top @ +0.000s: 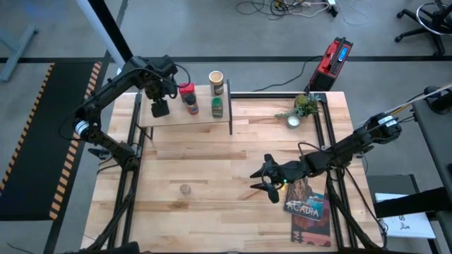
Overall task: Shelf spices
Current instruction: Put the white seasoning bottle on the shelf
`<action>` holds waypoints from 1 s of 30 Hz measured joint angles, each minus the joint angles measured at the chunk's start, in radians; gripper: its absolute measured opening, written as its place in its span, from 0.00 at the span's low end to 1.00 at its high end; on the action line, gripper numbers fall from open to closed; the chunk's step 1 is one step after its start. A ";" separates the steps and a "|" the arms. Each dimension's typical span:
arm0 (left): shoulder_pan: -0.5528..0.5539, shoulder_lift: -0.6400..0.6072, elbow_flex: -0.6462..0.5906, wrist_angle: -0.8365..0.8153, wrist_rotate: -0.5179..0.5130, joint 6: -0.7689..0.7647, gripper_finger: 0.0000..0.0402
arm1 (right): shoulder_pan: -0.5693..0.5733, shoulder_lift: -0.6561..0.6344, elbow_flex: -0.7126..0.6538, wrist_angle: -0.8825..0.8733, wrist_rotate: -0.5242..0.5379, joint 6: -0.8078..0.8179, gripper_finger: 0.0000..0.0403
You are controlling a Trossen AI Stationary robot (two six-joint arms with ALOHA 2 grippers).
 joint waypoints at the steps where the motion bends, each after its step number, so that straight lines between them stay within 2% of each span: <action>1: 0.000 0.000 0.000 0.001 -0.001 0.002 0.51 | 0.000 0.000 0.000 0.000 0.000 0.000 0.45; 9: 0.000 0.000 0.000 0.005 -0.003 0.039 0.47 | 0.000 0.000 0.000 0.000 0.000 0.000 0.45; 19: 0.001 -0.002 0.000 0.041 -0.012 0.042 0.60 | 0.000 0.000 0.000 0.000 0.000 0.000 0.45; 24: 0.000 -0.002 0.000 0.041 -0.063 0.050 0.64 | 0.000 0.000 0.000 0.000 0.000 0.000 0.45; 30: 0.001 -0.004 0.000 0.045 -0.070 0.046 0.68 | 0.000 0.000 0.000 0.000 0.000 -0.001 0.45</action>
